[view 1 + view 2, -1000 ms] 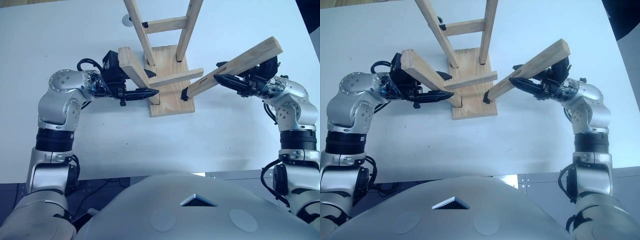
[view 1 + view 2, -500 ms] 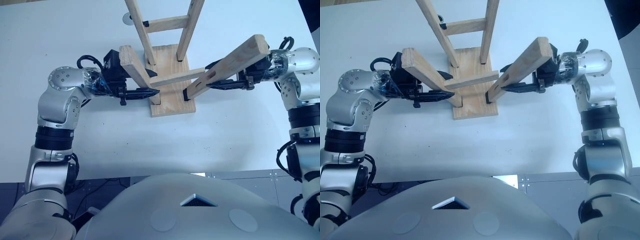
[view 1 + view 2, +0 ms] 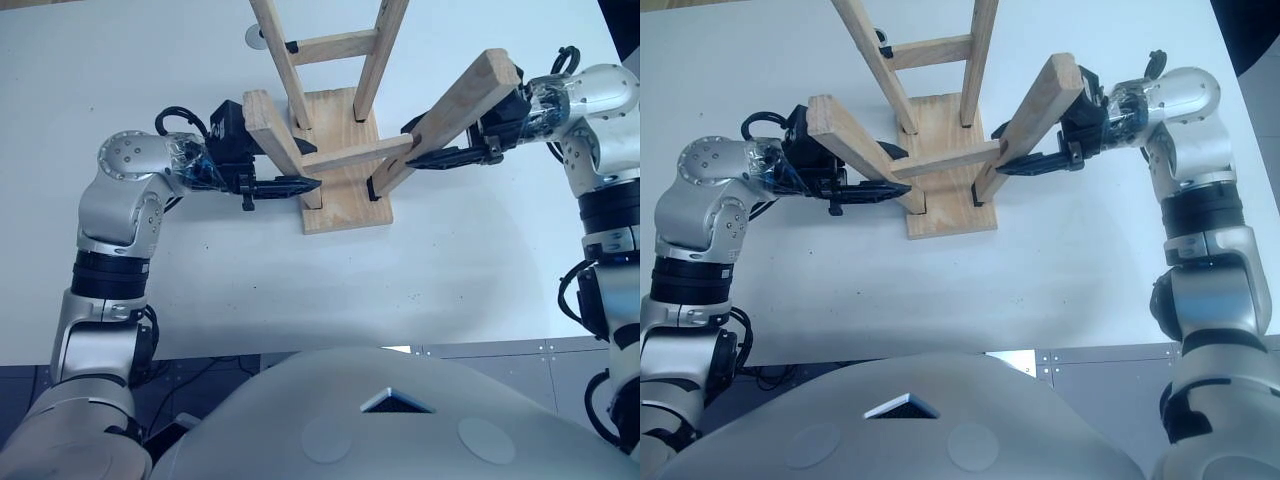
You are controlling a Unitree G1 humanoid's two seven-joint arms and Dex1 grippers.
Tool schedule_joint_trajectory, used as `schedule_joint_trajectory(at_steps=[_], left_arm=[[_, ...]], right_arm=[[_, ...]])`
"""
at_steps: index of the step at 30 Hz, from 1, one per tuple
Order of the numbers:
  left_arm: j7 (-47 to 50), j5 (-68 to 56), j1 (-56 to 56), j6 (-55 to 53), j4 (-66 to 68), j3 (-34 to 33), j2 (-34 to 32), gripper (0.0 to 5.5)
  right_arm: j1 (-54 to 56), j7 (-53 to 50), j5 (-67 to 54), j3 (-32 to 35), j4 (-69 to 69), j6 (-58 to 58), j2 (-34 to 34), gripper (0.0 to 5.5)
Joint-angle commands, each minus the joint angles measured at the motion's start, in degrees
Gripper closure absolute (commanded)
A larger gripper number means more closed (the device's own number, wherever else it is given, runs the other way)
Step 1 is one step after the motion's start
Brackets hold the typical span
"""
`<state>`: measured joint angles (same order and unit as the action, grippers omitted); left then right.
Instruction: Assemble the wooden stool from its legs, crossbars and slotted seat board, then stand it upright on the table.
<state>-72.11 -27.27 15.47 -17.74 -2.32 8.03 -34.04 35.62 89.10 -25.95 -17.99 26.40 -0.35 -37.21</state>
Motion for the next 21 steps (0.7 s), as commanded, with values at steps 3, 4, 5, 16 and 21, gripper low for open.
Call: schedule_joint_trajectory(at_steps=[3,4,5,16,21], left_arm=[[-5.64,3.33,2.92,-0.79,-0.77,6.51,-1.98,3.31],[-5.69,4.07,3.39,-0.87,-0.49,7.19,-2.29,3.32],[-5.28,4.96,3.86,-1.09,-0.22,7.84,-2.49,3.33],[-3.77,7.15,4.62,-3.23,-0.93,10.92,-5.51,3.34],[-4.96,0.78,4.34,-7.70,-5.81,5.72,-8.22,2.31]], right_arm=[[-2.46,-4.05,12.48,-5.78,0.37,-2.32,-0.58,3.47],[-2.54,-4.29,12.53,-5.84,-0.16,-2.39,-0.40,3.47],[-2.71,-4.62,12.60,-5.94,-0.89,-2.52,-0.26,3.47],[-6.72,-8.52,16.13,-8.16,-2.63,-0.76,1.21,3.47],[-7.43,-8.38,16.85,-8.50,-2.34,-0.92,0.01,3.47]])
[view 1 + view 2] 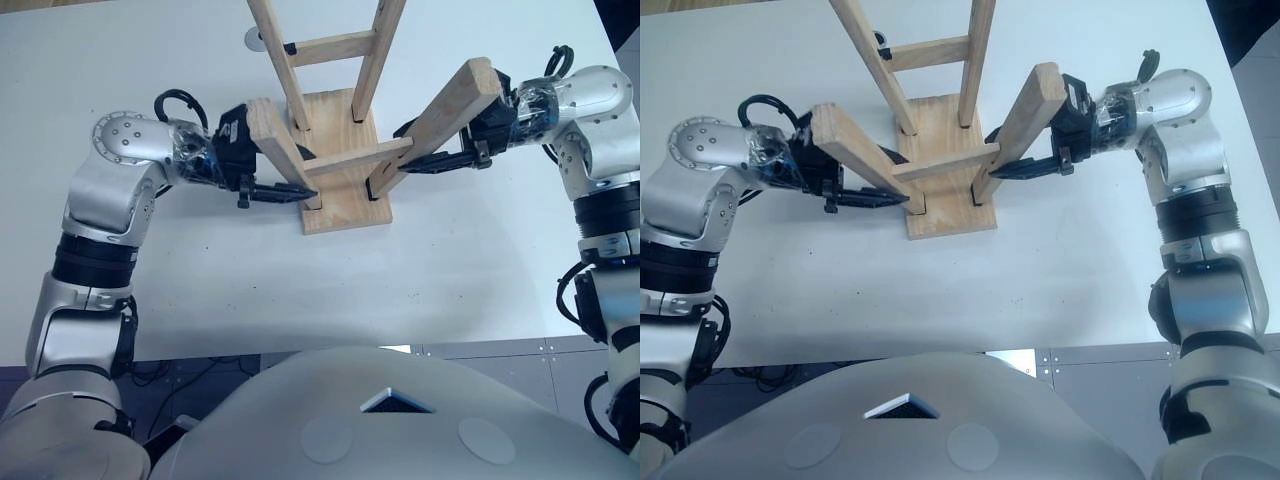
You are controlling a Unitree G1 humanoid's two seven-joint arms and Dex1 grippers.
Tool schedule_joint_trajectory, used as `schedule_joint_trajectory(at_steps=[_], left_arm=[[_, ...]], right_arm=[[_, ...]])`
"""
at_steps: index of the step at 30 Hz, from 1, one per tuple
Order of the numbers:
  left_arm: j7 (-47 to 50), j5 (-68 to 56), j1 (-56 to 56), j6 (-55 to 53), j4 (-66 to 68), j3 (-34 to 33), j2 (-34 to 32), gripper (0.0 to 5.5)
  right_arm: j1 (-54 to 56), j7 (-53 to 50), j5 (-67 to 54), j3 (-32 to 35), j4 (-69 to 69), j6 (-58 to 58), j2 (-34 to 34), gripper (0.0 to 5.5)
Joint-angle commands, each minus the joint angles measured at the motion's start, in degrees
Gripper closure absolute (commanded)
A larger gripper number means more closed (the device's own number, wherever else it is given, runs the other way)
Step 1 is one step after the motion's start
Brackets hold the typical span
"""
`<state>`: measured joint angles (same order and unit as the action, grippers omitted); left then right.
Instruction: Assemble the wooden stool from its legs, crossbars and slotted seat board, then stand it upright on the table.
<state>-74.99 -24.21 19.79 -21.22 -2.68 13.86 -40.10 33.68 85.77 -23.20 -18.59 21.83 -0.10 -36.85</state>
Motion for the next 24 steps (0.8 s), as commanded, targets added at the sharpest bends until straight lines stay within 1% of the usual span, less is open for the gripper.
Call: schedule_joint_trajectory(at_steps=[1,6,9,11,13,16,17,18,20,22,24], left_arm=[[-1.61,-3.31,0.65,-5.34,-6.94,-1.12,-2.38,2.14],[-1.25,-5.36,4.12,-8.00,-9.45,-4.97,-4.31,1.41],[-3.27,-7.39,6.92,-10.06,-11.05,-8.12,-7.71,1.41],[-9.74,-6.98,8.71,-8.76,-13.65,-9.38,-14.69,1.41],[-13.14,-10.66,14.44,-11.01,-14.67,-12.67,-18.53,1.41],[-16.06,-18.57,23.17,-15.05,-14.38,-16.96,-20.70,1.41],[-16.01,-21.01,26.17,-15.91,-14.15,-17.88,-20.03,1.41],[-13.79,-22.46,29.90,-16.95,-13.59,-18.12,-18.17,1.41],[-6.19,-22.32,36.82,-19.17,-12.74,-16.54,-12.88,1.41],[0.93,-21.46,41.86,-23.99,-12.49,-12.41,-7.72,1.41],[4.21,-18.24,44.31,-27.65,-12.82,-6.44,-4.69,1.41]], right_arm=[[-5.65,-5.20,14.15,-7.87,2.15,-1.34,-0.55,3.47],[-5.73,-5.51,14.17,-7.78,2.53,-1.18,-1.07,3.47],[-5.63,-5.61,14.24,-7.73,2.90,-1.00,-1.13,3.47],[-5.86,-5.82,14.19,-7.67,3.06,-0.88,-1.24,3.47],[-6.12,-6.56,14.00,-7.75,3.11,-0.91,-1.17,3.47],[-6.29,-7.42,13.57,-7.89,3.13,-0.91,-1.15,3.47],[-6.38,-7.64,13.51,-7.93,3.17,-0.88,-1.18,3.47],[-6.38,-7.80,13.48,-7.98,3.28,-0.85,-1.16,3.47],[-6.20,-7.96,13.45,-8.06,3.51,-0.82,-1.08,3.47],[-5.91,-7.88,13.36,-8.27,3.78,-0.81,-1.00,3.47],[-5.77,-7.96,13.24,-8.46,3.85,-0.86,-0.92,3.47]])
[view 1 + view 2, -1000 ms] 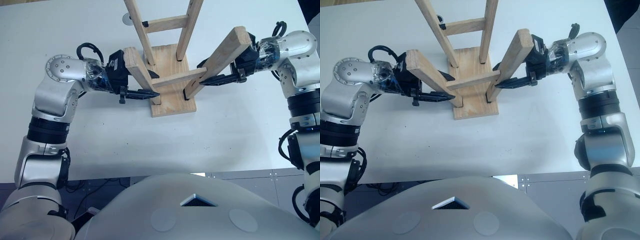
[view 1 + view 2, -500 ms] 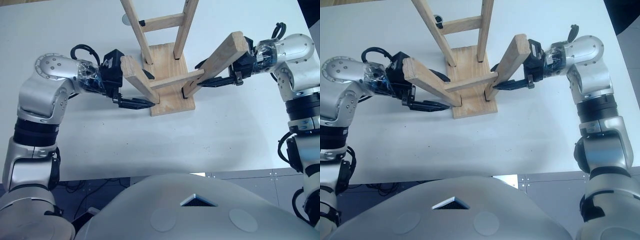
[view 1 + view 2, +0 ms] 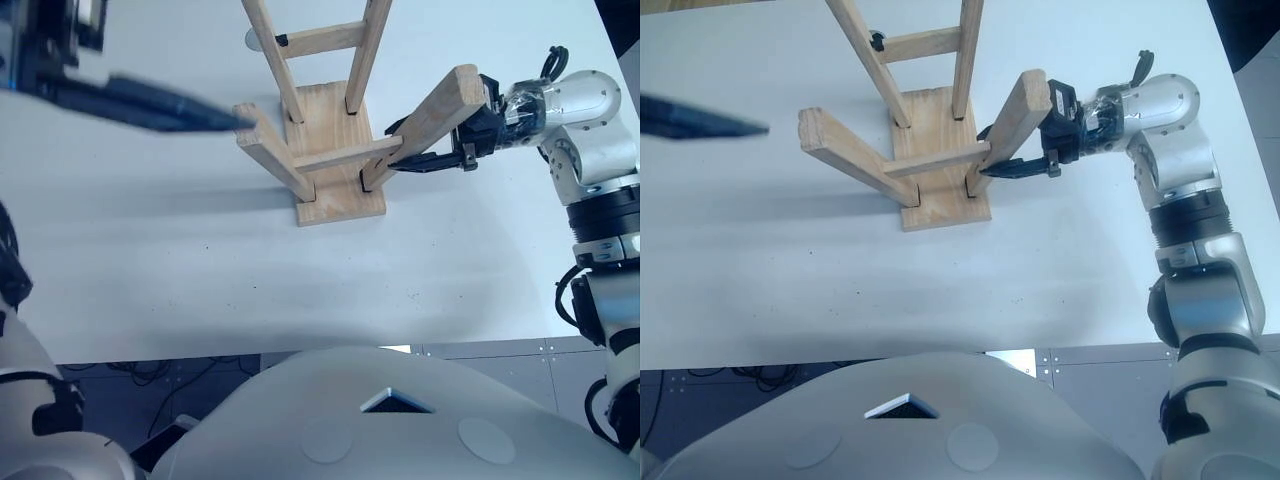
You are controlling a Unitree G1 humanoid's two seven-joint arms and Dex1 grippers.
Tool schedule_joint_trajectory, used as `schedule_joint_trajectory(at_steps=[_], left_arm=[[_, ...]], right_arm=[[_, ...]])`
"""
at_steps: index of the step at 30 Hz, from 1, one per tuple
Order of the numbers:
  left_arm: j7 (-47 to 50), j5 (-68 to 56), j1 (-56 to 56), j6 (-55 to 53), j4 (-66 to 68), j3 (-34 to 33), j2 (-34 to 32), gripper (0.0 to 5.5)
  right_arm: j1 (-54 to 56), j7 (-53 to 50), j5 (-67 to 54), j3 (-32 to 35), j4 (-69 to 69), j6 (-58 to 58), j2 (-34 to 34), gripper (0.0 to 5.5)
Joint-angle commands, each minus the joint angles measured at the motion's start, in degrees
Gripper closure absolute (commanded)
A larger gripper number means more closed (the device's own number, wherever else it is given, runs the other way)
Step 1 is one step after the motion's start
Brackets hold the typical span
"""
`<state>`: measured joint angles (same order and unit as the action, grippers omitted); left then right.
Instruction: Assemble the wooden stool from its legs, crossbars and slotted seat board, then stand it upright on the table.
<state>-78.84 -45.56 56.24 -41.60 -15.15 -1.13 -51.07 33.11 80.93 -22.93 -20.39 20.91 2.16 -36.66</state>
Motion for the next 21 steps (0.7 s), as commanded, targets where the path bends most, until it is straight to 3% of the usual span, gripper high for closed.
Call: schedule_joint_trajectory(at_steps=[1,5,10,14,21], left_arm=[[7.89,5.11,8.27,-7.90,-0.85,12.04,6.89,1.41],[5.38,14.90,8.69,-6.79,-1.82,26.18,7.59,1.41],[6.21,24.44,9.69,-6.49,2.76,37.49,12.30,1.41],[5.33,34.87,8.33,0.26,9.38,46.55,14.30,1.41],[1.73,40.72,6.75,4.03,11.55,49.85,15.00,1.59]], right_arm=[[-5.24,-3.24,12.89,-6.64,4.73,-3.16,-1.11,3.47],[-5.50,-3.54,12.80,-6.54,4.70,-3.21,-1.23,3.47],[-6.35,-4.37,12.51,-6.20,4.28,-3.54,-1.22,3.47],[-6.66,-5.03,12.34,-6.41,4.01,-3.80,-0.87,3.47],[-6.95,-6.62,11.92,-6.20,3.27,-3.85,-0.17,3.47]])
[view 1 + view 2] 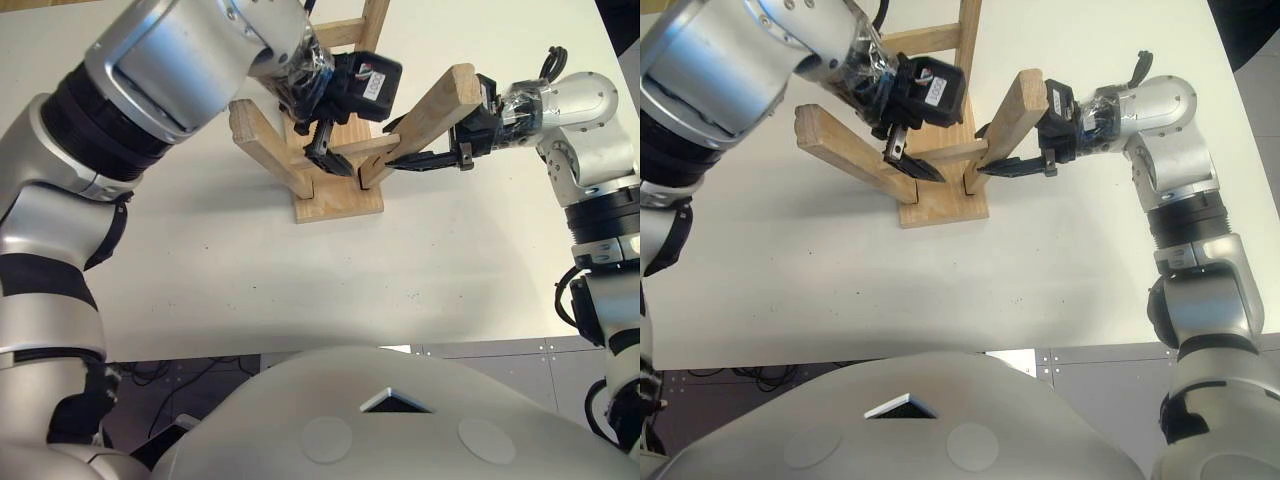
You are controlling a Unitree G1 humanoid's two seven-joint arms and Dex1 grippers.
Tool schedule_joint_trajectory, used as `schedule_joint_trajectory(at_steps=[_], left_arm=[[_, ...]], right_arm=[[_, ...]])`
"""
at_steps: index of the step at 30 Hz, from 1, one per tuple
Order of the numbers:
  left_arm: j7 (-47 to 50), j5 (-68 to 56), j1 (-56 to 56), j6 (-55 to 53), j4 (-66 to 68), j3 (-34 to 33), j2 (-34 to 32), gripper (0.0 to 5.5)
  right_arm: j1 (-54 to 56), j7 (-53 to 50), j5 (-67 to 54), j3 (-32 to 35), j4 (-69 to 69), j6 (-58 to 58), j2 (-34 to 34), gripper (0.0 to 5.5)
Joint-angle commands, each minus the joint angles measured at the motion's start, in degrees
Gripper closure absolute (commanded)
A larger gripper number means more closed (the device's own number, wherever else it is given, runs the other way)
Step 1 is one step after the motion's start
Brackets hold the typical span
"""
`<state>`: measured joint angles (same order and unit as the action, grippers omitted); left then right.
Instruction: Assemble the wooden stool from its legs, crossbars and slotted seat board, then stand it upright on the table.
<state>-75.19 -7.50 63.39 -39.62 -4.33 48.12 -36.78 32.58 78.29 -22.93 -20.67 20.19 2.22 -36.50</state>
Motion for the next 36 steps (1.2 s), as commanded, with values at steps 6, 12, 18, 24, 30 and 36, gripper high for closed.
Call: schedule_joint_trajectory(at_steps=[6,12,18,24,30,36], left_arm=[[-2.51,5.60,-1.77,4.76,1.90,-0.08,1.99,2.43],[-2.44,7.18,-2.65,7.42,2.65,-1.14,2.85,3.49],[-0.57,11.64,-0.95,13.18,11.06,-1.04,6.23,4.27],[-3.99,14.21,-4.10,15.21,14.58,1.53,6.90,4.48],[-3.27,18.43,-7.91,16.74,21.07,5.36,11.59,4.50],[-2.49,19.63,-10.75,14.95,22.77,4.34,15.42,4.59]], right_arm=[[-7.18,-5.10,11.71,-6.47,3.41,-3.76,-0.13,3.47],[-7.38,-5.41,11.38,-6.59,3.16,-3.69,0.12,3.47],[-6.77,-5.10,10.55,-5.64,3.27,-4.31,-1.07,3.47],[-6.09,-5.00,9.13,-5.67,2.50,-6.03,-0.99,3.47],[-6.34,-5.87,9.28,-6.05,1.49,-7.25,0.63,3.47],[-2.11,-10.71,18.42,-12.45,0.73,-11.62,2.03,3.47]])
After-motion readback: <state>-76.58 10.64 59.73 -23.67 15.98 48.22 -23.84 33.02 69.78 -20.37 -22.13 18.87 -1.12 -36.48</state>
